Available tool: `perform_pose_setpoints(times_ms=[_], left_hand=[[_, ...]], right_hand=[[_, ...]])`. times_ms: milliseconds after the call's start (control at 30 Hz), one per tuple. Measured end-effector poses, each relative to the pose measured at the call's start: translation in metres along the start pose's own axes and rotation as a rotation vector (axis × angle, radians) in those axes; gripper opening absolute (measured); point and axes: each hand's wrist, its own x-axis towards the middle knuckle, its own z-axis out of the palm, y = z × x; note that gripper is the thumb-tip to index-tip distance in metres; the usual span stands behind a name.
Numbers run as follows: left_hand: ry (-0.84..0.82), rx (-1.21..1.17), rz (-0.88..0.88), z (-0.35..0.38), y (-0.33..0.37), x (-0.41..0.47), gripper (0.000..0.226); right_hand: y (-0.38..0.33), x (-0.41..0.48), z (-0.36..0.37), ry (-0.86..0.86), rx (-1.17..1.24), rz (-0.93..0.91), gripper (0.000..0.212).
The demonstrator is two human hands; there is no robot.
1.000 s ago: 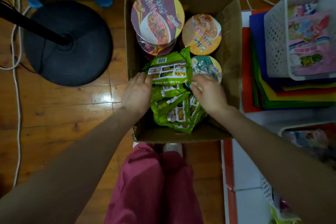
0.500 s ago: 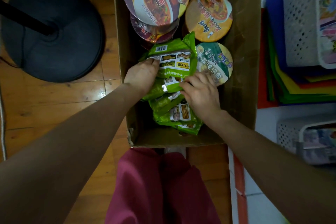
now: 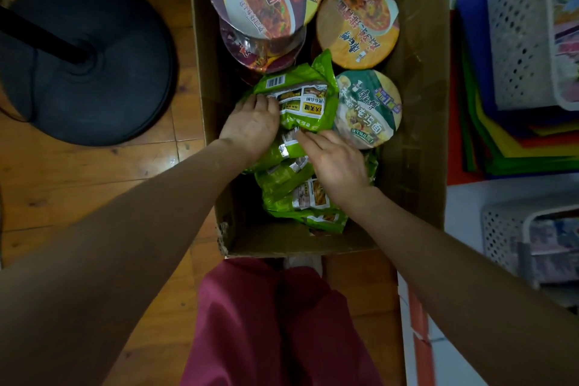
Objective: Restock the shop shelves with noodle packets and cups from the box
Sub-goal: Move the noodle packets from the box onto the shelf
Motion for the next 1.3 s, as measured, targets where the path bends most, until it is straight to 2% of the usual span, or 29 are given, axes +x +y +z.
perform_pose_setpoints(times_ms=[133,367,500,600,733,900,1100,1200,1300], left_hand=[[-0.022,0.018,-0.005,-0.001,0.002,-0.004,0.059],[0.0,0.069,0.057,-0.021,-0.002,-0.005,0.052],[0.043,-0.015,0.014,-0.036,-0.006,-0.024,0.05],[0.083,-0.092,-0.015,-0.058,-0.008,-0.046,0.053],[0.135,-0.118,-0.031,-0.101,0.0,-0.085,0.048],[0.261,-0.196,-0.086,-0.165,0.012,-0.131,0.046],[0.33,-0.234,-0.078,-0.259,0.034,-0.201,0.048],[0.356,-0.222,-0.087,-0.309,0.045,-0.241,0.038],[0.418,-0.243,-0.084,-0.357,0.05,-0.275,0.037]], right_hand=[[0.001,0.003,-0.001,-0.021,0.02,-0.014,0.032],[0.002,0.005,-0.004,-0.051,0.018,-0.045,0.03],[-0.004,-0.002,-0.017,-0.033,0.063,-0.093,0.022],[-0.011,-0.009,-0.041,-0.017,0.124,-0.088,0.025],[-0.023,-0.017,-0.089,-0.02,0.185,-0.081,0.037],[-0.041,-0.025,-0.166,-0.057,0.144,-0.09,0.033],[-0.051,-0.051,-0.266,-0.081,0.137,0.017,0.027],[-0.06,-0.06,-0.328,-0.035,0.092,0.053,0.029],[-0.066,-0.065,-0.382,0.042,0.13,0.093,0.022]])
